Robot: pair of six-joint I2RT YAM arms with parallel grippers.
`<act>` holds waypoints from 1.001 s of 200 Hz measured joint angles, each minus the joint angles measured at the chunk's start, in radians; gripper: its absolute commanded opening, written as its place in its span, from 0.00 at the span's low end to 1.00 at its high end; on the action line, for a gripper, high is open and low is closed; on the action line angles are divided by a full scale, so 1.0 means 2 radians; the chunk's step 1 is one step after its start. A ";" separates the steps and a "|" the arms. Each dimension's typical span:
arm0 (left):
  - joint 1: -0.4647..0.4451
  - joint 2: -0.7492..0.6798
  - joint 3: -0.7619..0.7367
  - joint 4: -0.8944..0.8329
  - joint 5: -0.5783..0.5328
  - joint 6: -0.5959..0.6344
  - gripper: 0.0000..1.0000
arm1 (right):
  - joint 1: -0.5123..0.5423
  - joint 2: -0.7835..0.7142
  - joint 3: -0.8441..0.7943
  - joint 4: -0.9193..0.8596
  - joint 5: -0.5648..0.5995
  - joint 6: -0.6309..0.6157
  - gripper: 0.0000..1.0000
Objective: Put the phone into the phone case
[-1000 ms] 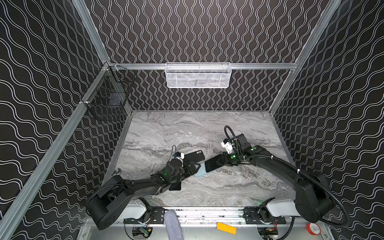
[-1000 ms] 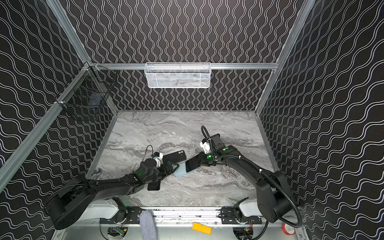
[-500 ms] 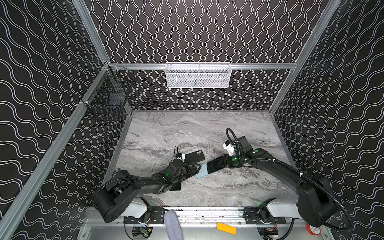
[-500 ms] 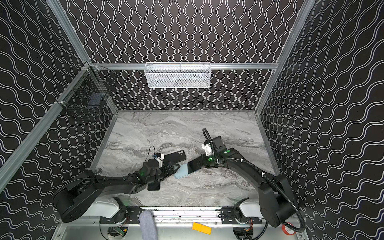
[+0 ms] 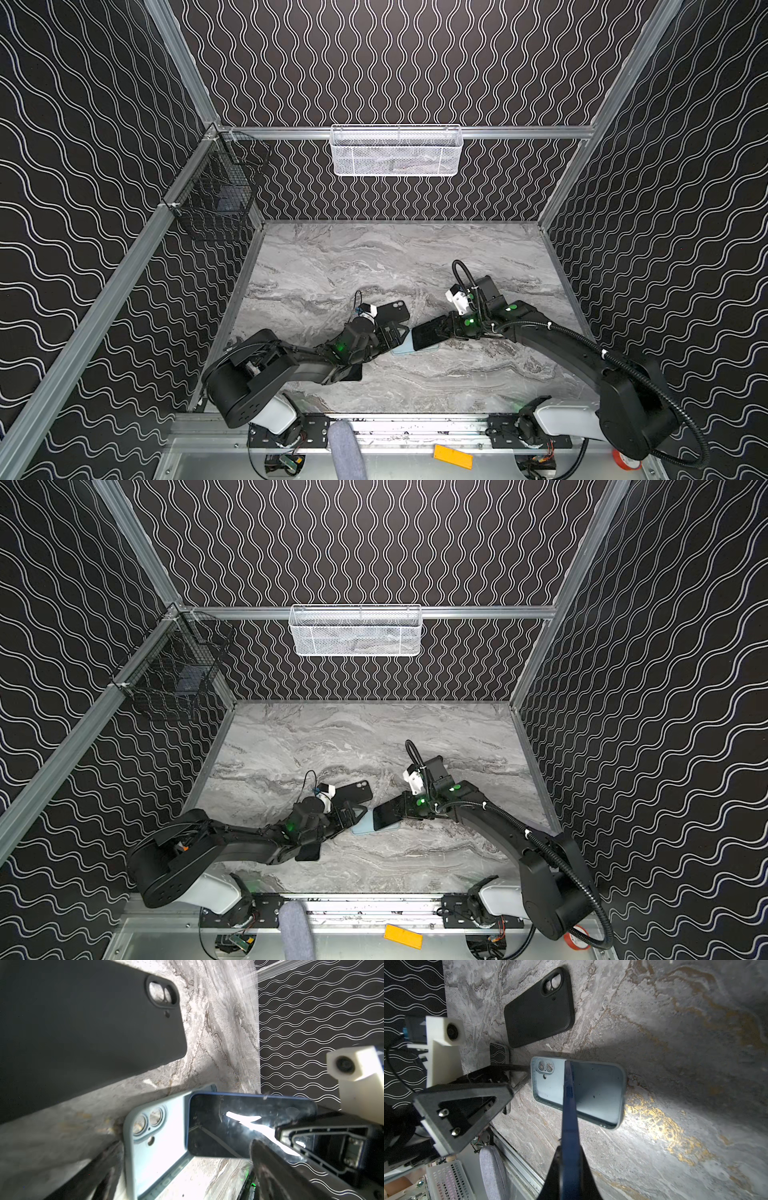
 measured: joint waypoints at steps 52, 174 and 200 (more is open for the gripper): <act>-0.001 0.022 0.012 0.019 0.004 -0.001 0.99 | 0.005 -0.004 -0.033 0.045 -0.026 0.026 0.00; -0.001 -0.019 -0.014 0.005 0.006 -0.002 0.99 | 0.008 -0.050 -0.121 0.150 -0.010 0.146 0.00; -0.001 -0.007 -0.014 0.011 0.006 -0.002 0.99 | 0.008 -0.055 -0.133 0.164 -0.008 0.165 0.00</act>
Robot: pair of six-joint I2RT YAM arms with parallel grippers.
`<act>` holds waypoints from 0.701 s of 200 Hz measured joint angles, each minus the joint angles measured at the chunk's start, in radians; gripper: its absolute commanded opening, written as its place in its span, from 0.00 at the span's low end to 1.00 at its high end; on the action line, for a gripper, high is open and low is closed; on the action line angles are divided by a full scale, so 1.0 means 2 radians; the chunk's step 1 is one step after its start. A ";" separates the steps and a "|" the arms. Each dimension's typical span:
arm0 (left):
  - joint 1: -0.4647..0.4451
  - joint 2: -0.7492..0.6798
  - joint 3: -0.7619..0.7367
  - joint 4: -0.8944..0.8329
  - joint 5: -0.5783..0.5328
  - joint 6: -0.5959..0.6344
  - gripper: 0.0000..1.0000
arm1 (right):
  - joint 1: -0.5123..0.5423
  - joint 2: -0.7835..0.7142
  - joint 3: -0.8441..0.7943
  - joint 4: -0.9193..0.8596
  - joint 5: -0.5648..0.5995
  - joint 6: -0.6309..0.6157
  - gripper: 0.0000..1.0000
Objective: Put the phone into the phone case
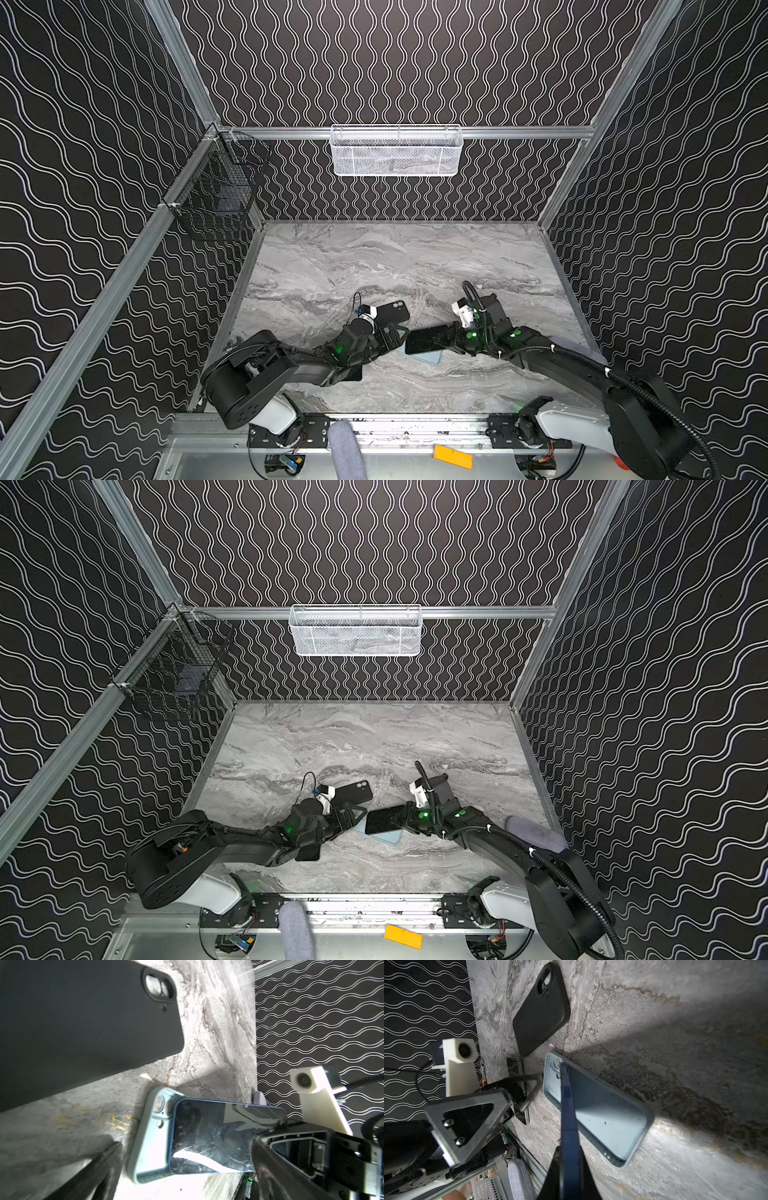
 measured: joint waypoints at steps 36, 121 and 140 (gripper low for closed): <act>0.000 0.011 0.000 0.018 0.002 -0.003 0.99 | 0.000 0.002 -0.002 0.003 0.002 0.004 0.00; -0.004 -0.007 -0.006 0.016 0.000 -0.010 0.99 | 0.000 0.021 0.007 0.015 0.010 0.004 0.00; -0.005 -0.013 -0.008 0.013 -0.002 -0.010 0.99 | -0.001 0.032 0.011 0.026 0.012 0.004 0.00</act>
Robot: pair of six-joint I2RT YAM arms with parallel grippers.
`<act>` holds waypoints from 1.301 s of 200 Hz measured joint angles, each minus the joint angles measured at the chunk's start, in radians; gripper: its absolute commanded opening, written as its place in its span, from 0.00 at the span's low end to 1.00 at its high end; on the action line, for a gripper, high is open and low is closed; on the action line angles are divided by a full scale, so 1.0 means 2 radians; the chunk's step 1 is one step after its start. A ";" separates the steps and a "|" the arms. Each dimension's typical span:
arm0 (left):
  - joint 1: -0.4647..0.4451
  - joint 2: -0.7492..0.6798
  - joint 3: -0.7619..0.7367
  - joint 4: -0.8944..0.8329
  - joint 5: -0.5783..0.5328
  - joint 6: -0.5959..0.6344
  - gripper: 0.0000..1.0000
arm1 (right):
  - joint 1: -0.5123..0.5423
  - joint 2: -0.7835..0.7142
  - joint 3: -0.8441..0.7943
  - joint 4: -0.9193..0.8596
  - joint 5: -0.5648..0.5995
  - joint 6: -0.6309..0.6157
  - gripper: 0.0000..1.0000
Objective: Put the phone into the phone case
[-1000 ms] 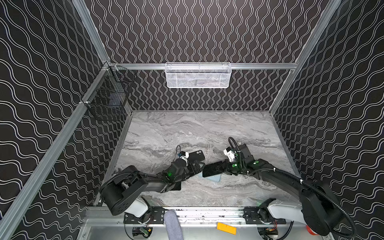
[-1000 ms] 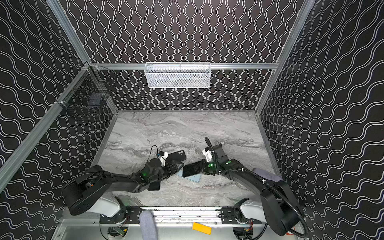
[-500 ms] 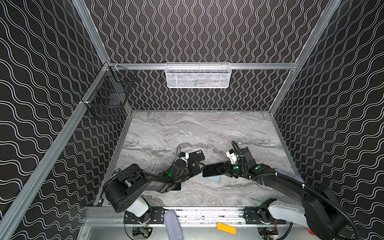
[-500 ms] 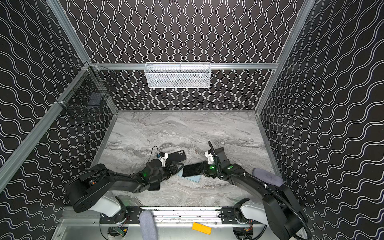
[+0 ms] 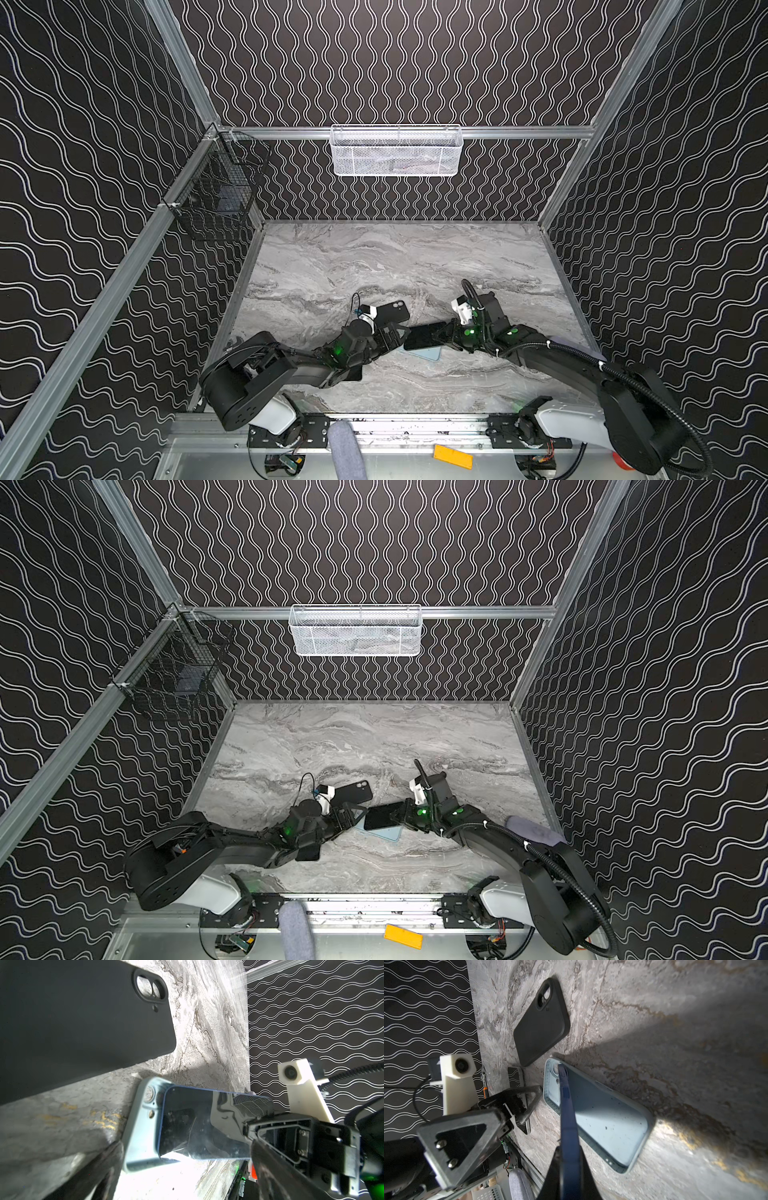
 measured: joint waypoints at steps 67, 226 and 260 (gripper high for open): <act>-0.006 -0.003 -0.001 -0.008 -0.001 0.000 0.99 | 0.000 0.018 -0.013 0.046 -0.002 0.001 0.03; -0.008 0.003 0.001 -0.014 -0.006 0.000 0.98 | 0.030 0.083 -0.010 0.128 -0.007 0.012 0.10; -0.008 0.002 0.001 -0.014 -0.006 0.000 0.99 | 0.032 0.084 -0.010 0.111 0.018 0.010 0.26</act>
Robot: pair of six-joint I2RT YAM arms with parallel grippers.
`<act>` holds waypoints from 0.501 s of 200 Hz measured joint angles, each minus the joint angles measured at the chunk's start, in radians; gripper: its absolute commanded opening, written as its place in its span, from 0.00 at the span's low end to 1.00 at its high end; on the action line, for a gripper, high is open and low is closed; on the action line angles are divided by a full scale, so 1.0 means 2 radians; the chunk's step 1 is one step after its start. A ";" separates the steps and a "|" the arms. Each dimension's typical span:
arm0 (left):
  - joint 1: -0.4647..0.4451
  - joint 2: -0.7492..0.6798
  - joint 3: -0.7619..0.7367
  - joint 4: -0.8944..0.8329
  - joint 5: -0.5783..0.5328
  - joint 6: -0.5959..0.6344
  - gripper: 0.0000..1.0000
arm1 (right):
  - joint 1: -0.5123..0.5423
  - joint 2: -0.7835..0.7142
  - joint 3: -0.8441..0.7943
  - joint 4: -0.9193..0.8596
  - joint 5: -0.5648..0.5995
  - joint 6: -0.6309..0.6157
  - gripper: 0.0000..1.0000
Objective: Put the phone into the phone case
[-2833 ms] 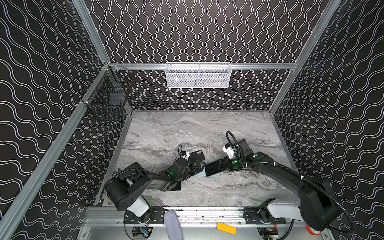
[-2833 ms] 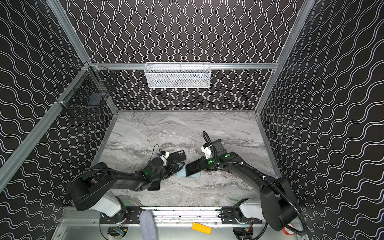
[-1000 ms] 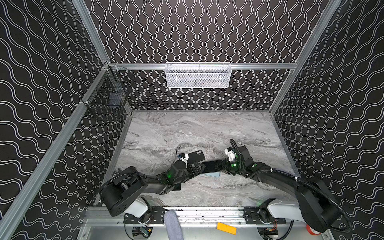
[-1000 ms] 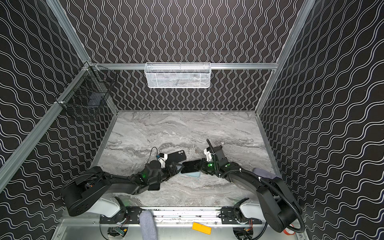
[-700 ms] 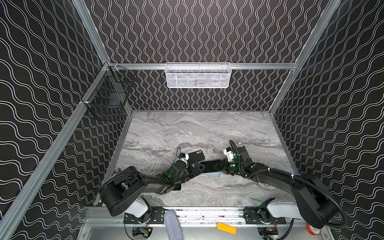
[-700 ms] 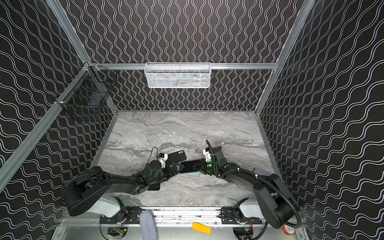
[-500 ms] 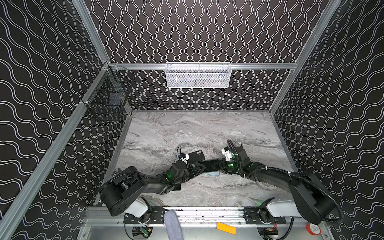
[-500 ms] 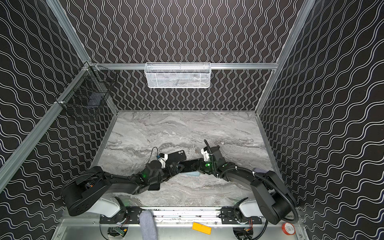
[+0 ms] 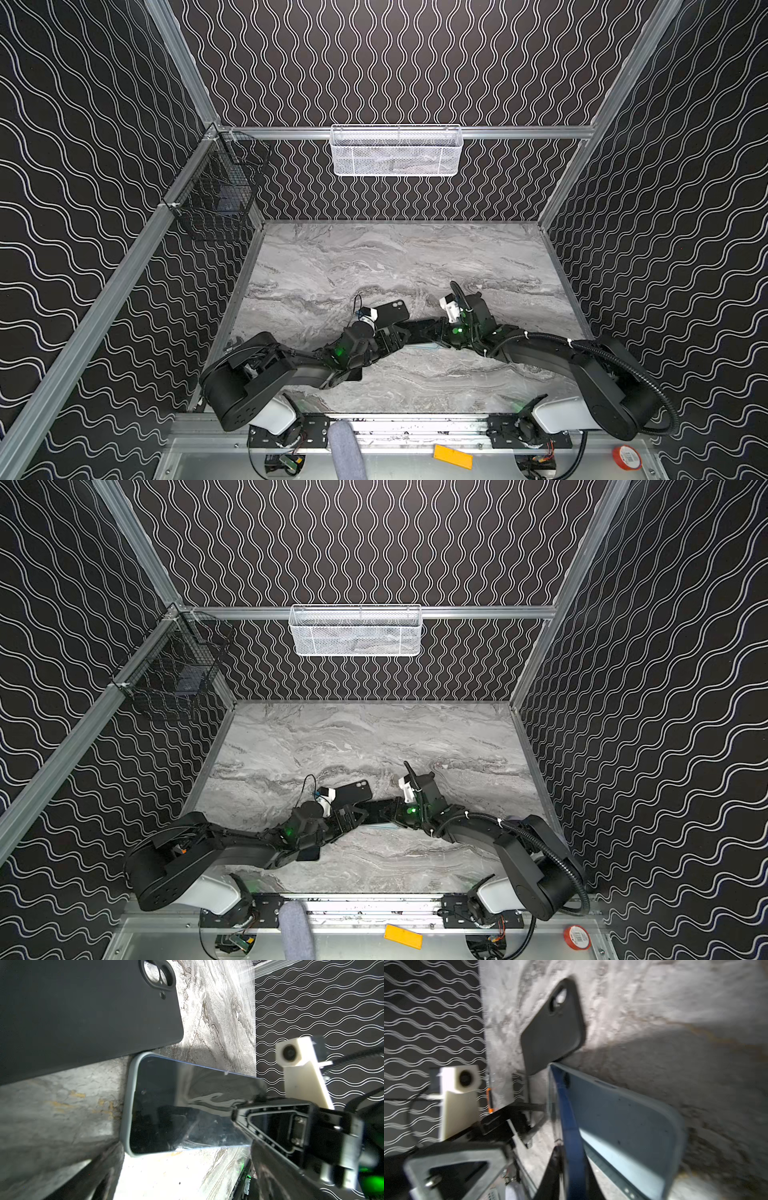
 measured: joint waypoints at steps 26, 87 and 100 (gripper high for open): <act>0.000 0.002 0.000 0.003 0.000 0.000 0.99 | 0.002 -0.002 0.002 -0.043 0.028 -0.004 0.34; 0.000 0.004 0.000 0.008 0.002 0.000 0.99 | 0.002 -0.010 0.015 -0.102 0.061 -0.022 0.51; 0.000 0.004 0.000 0.008 0.002 0.000 0.98 | 0.002 -0.011 0.019 -0.110 0.065 -0.026 0.55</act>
